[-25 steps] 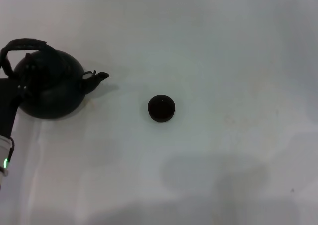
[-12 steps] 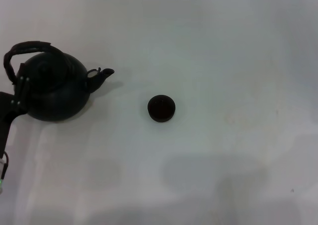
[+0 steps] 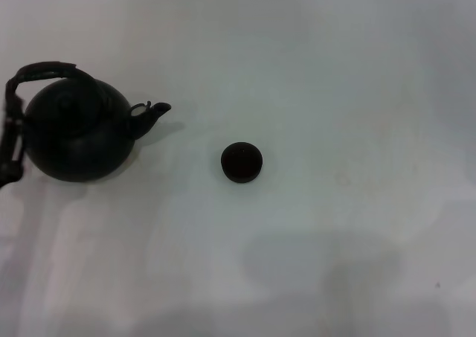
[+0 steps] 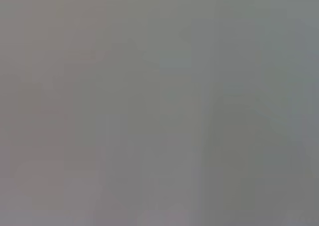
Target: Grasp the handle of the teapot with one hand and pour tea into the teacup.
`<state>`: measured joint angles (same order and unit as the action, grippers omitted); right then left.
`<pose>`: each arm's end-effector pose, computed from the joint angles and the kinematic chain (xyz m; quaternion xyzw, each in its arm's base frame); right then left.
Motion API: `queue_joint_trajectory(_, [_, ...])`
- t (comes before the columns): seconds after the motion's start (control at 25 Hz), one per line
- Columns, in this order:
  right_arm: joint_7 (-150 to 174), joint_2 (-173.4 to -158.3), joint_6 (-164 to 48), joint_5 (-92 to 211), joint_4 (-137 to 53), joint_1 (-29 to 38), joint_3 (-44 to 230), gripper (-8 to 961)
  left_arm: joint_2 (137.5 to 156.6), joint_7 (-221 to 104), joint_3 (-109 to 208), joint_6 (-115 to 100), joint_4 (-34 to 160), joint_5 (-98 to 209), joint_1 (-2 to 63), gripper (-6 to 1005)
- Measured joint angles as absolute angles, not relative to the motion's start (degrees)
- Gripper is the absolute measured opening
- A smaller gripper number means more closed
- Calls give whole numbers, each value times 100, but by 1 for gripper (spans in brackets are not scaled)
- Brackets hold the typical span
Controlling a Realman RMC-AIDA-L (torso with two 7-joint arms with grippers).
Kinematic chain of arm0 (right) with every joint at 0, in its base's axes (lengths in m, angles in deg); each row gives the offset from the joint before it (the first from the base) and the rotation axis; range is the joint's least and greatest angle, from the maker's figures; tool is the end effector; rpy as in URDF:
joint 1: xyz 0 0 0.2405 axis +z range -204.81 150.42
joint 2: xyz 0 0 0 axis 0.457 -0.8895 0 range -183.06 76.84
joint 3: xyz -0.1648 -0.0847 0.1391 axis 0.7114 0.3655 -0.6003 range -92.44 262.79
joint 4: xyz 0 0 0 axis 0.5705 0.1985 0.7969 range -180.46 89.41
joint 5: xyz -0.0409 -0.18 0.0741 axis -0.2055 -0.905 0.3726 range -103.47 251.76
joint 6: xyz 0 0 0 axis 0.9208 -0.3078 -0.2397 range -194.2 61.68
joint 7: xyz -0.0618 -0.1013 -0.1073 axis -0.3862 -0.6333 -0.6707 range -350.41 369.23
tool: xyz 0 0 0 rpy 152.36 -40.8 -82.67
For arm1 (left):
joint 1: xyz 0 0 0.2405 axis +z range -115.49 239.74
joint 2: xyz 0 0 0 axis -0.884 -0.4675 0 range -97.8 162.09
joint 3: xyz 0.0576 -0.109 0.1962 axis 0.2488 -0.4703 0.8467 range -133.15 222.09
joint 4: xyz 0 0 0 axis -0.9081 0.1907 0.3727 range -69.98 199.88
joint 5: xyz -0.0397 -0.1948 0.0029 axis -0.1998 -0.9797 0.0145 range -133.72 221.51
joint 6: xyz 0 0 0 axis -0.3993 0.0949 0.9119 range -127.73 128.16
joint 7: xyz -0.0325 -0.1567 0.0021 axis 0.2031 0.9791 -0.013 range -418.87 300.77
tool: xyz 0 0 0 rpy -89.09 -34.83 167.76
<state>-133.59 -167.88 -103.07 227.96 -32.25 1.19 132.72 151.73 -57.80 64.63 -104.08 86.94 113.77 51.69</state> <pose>0.3823 0.3721 0.0873 -0.5504 0.4543 0.2666 0.6478 -0.2885 0.1886 -0.0087 -0.6332 -0.2138 -0.3997 0.6273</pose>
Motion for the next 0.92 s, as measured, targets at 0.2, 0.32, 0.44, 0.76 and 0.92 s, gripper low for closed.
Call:
queue_joint_trajectory(0.2, [-13381, -16799, -10403, 22772, -3225, 119, 13303, 856, 15138, -5508, 6310, -10577, 8475, 10836, 5363, 704])
queue_joint_trajectory(0.32, [-13515, -16816, -10738, 22672, -3253, 116, 13353, 856, 15136, -5040, 6306, -10408, 8250, 10214, 5513, 703])
queue_joint_trajectory(0.44, [-13567, -16824, -11210, 22447, -3295, 88, 13493, 856, 15130, -4728, 6304, -9938, 8062, 9716, 5576, 702])
queue_joint_trajectory(0.76, [-13579, -16840, -11568, 22310, -3300, 168, 14057, 856, 15124, -4067, 6302, -8864, 7584, 9424, 5492, 700])
queue_joint_trajectory(0.92, [-13579, -16842, -11558, 22318, -3295, 175, 14067, 856, 15124, -4065, 6302, -8696, 7517, 9390, 5383, 699])
